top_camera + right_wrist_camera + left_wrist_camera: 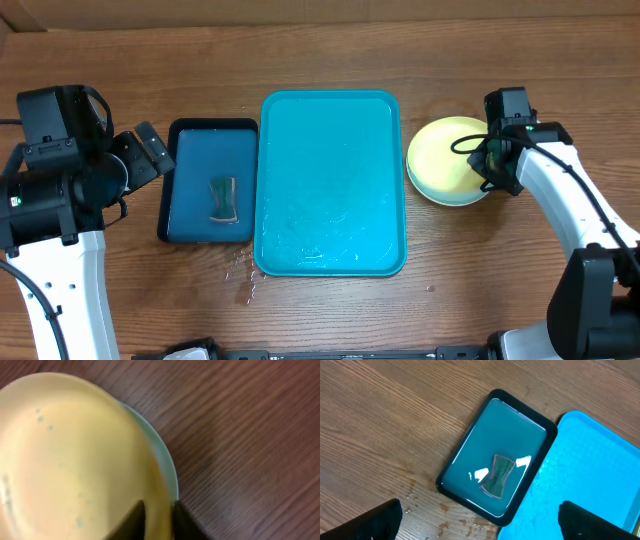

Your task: Clean dirty plates on tray and stack at the side

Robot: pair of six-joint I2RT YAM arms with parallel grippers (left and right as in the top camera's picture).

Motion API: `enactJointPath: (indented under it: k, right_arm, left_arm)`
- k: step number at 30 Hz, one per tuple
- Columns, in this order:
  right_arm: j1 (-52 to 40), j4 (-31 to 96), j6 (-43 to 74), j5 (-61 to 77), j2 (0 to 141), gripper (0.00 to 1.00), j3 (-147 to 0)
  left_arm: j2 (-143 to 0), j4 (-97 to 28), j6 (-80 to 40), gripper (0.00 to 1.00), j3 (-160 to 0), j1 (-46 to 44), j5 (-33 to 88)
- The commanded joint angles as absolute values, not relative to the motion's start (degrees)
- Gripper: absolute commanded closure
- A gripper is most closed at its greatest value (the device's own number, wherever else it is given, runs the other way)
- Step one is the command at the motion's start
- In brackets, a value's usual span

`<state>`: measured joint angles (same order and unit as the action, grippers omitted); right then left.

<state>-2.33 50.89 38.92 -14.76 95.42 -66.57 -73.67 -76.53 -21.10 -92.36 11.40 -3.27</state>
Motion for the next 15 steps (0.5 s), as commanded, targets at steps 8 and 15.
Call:
enactJointPath:
  k: [8, 15]
  right_arm:
    - [-2.22, 46.24, 30.52, -9.19, 94.30, 0.00, -64.60]
    - [-2.22, 45.28, 29.54, -6.79, 94.30, 0.00, -64.60]
  left_arm:
    - [-73.93, -76.47, -22.31, 0.00, -92.68, 11.62, -3.36]
    - [-73.93, -76.47, -22.31, 0.00, -92.68, 11.62, -3.36]
